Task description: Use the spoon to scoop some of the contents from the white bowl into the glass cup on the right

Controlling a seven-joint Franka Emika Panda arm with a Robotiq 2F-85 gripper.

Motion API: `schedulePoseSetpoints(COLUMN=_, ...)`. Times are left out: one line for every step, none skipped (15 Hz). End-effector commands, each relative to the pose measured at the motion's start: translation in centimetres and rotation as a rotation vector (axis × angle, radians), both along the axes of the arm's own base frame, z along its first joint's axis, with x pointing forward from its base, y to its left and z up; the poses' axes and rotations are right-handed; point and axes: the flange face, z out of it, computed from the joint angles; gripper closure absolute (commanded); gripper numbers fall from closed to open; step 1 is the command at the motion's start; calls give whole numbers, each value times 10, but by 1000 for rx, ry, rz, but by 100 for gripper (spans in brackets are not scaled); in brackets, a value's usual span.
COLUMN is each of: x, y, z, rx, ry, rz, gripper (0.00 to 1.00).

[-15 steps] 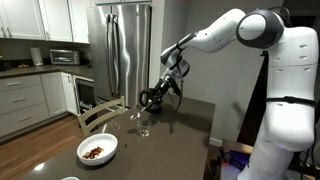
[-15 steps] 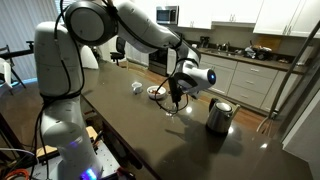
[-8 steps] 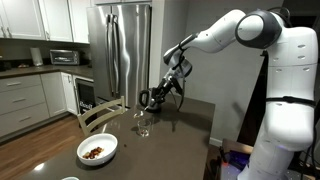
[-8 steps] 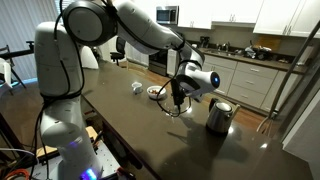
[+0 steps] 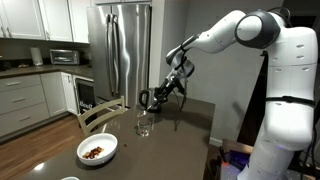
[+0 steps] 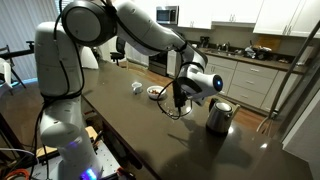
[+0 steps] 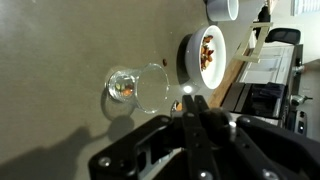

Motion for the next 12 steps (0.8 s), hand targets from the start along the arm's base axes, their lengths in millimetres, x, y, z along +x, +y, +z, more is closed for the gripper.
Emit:
schedulePoseSetpoints(x=1, y=-3, z=7, rx=-25, ry=47, rz=-16, gripper=95)
schedulePoseSetpoints(x=1, y=-2, z=8, rx=-36, ry=60, rz=-16, gripper=95)
schedulePoseSetpoints(x=2, y=-3, z=9, rx=-46, ry=73, rz=-13, gripper=95)
schedulePoseSetpoints(x=3, y=-3, z=10, rx=-51, ry=83, rz=-9, gripper=95)
schedulePoseSetpoints(x=4, y=-2, z=11, rx=-60, ry=93, rz=-6, gripper=95)
schedulePoseSetpoints(x=5, y=-2, z=12, rx=-69, ry=103, rz=-3, gripper=95)
schedulePoseSetpoints(x=6, y=-1, z=13, rx=-76, ry=112, rz=-1, gripper=95)
schedulePoseSetpoints(x=7, y=-1, z=14, rx=-83, ry=119, rz=2, gripper=95)
schedulePoseSetpoints(x=8, y=0, z=16, rx=-90, ry=126, rz=4, gripper=95)
schedulePoseSetpoints(x=9, y=0, z=17, rx=-94, ry=131, rz=6, gripper=95)
schedulePoseSetpoints(x=10, y=1, z=18, rx=-97, ry=134, rz=6, gripper=95)
schedulePoseSetpoints(x=11, y=2, z=19, rx=-99, ry=138, rz=7, gripper=95)
